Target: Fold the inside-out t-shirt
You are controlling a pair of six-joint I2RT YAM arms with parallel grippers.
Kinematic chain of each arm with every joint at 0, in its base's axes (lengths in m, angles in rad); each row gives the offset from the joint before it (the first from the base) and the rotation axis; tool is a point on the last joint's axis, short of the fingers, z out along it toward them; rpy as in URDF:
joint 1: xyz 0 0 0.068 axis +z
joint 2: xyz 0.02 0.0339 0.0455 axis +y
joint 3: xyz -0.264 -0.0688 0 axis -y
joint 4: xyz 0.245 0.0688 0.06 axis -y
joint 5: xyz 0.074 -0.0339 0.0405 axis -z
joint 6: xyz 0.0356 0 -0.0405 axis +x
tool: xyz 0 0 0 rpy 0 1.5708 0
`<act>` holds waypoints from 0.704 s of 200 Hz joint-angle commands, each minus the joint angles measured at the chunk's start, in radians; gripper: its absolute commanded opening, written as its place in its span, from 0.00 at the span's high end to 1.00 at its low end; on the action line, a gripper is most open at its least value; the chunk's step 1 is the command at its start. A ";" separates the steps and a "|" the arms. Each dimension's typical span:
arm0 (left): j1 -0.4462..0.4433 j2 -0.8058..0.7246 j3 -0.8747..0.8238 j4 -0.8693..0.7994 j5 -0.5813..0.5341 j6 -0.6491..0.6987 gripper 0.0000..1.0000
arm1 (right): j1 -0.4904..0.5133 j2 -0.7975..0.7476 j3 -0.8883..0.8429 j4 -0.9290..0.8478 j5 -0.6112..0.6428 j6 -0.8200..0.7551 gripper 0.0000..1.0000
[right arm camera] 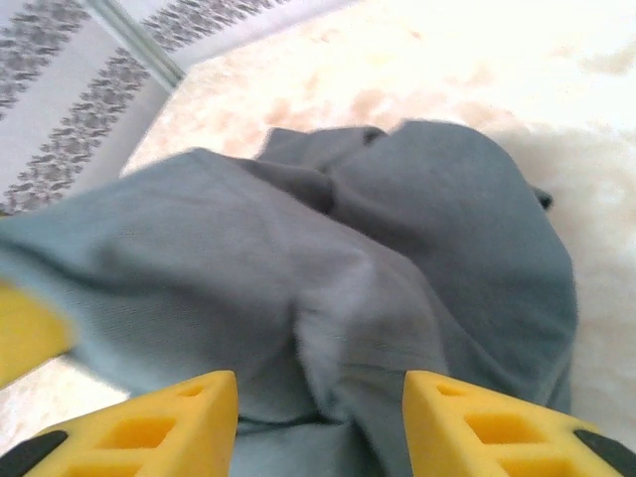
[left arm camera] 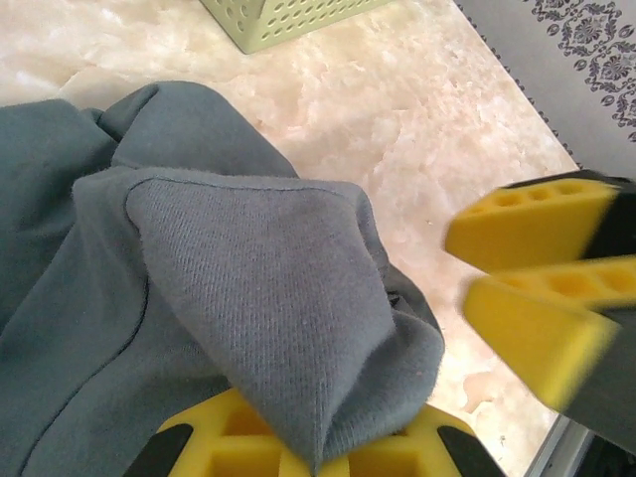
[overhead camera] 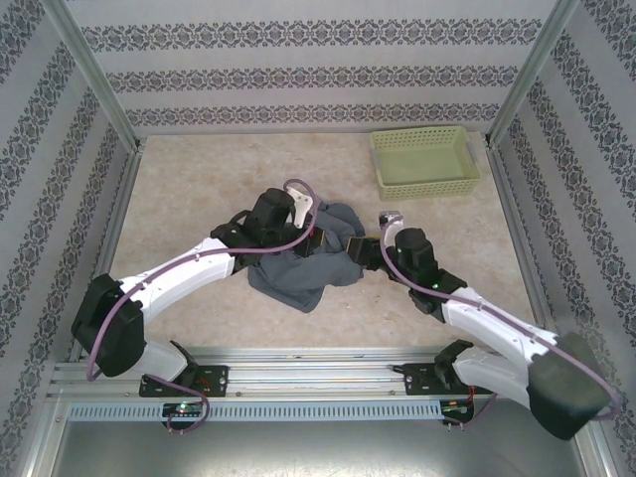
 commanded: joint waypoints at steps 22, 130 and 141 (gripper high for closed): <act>0.018 0.016 0.047 0.018 0.051 -0.042 1.00 | 0.081 -0.029 0.040 -0.035 -0.037 -0.167 0.47; 0.021 -0.030 0.276 -0.469 0.002 0.046 1.00 | 0.090 0.235 0.222 -0.030 0.074 -0.254 1.00; 0.021 -0.029 0.326 -0.565 -0.024 0.054 1.00 | 0.090 0.237 0.227 -0.063 0.087 -0.269 1.00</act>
